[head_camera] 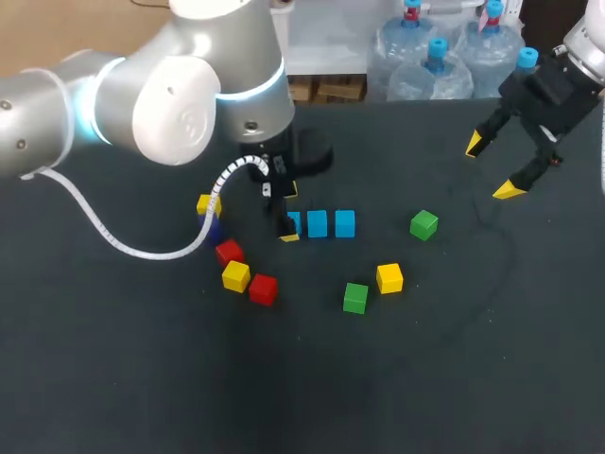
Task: Place the blue cubes, place green cubes on the blue cubes, place the yellow cubes on the green cubes, then place the red cubes on the yellow cubes, and place purple cube on the red cubes.
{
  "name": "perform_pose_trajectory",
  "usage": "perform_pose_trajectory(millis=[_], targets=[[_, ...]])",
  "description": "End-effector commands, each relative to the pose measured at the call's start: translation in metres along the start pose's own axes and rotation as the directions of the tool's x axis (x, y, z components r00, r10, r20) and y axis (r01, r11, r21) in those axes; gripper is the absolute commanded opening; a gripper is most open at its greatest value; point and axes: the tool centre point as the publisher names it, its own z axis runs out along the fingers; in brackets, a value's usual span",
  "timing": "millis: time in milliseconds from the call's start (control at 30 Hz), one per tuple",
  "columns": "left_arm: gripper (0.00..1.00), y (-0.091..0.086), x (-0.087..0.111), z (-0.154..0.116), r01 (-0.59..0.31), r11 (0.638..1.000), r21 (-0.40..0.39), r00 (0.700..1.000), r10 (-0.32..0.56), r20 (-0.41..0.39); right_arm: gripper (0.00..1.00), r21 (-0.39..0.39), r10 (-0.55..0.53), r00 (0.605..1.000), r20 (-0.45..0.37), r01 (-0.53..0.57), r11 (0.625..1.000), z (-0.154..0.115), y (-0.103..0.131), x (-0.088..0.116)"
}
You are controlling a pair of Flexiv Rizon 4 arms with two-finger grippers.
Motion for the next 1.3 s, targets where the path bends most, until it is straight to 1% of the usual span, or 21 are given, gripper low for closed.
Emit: perform_pose_trajectory(millis=[33,167,300,500,667,767,900,933,1067,1300], targets=[[1.0,-0.017,0.002,-0.026,0.0,1.0,-0.018,1.0,0.001,0.009,1.0,0.0,-0.001,1.0,0.001,0.001,1.0,0.0,0.0,0.0],[1.0,-0.03,0.001,-0.045,-0.014,1.0,-0.019,1.0,0.015,0.023,1.0,0.0,-0.001,1.0,0.001,0.001,1.0,0.0,0.0,0.0],[1.0,-0.042,0.004,-0.055,-0.049,0.999,-0.006,0.999,0.049,0.002,1.0,0.0,-0.001,1.0,0.001,0.001,1.0,0.0,0.0,0.0],[1.0,-0.06,0.015,-0.07,-0.093,0.996,0.008,0.995,0.093,-0.035,1.0,0.0,-0.001,1.0,0.001,0.001,1.0,0.0,0.0,0.0],[1.0,-0.069,0.025,-0.081,-0.094,0.995,0.011,0.994,0.095,-0.047,1.0,0.0,-0.001,1.0,0.001,0.001,1.0,0.0,0.0,0.0],[1.0,-0.072,0.028,-0.085,-0.093,0.996,0.012,0.994,0.093,-0.049,1.0,0.0,-0.001,1.0,0.001,0.001,1.0,0.0,0.0,0.0],[1.0,-0.078,0.03,-0.093,-0.087,0.996,0.012,0.996,0.087,-0.031,1.0,0.0,-0.001,1.0,0.001,0.001,1.0,0.0,0.0,0.0],[1.0,-0.08,0.03,-0.094,-0.084,0.996,0.011,0.996,0.084,-0.015,1.0,0.0,-0.001,1.0,0.001,0.001,1.0,0.0,0.0,0.0],[1.0,-0.086,0.035,-0.099,-0.077,0.997,0.011,0.997,0.077,-0.003,1.0,0.0,-0.001,1.0,0.001,0.001,1.0,0.0,0.0,0.0],[1.0,-0.097,0.046,-0.104,-0.077,0.997,0.01,0.997,0.077,-0.012,1.0,0.0,-0.001,1.0,0.001,0.001,1.0,0.0,0.0,0.0]])
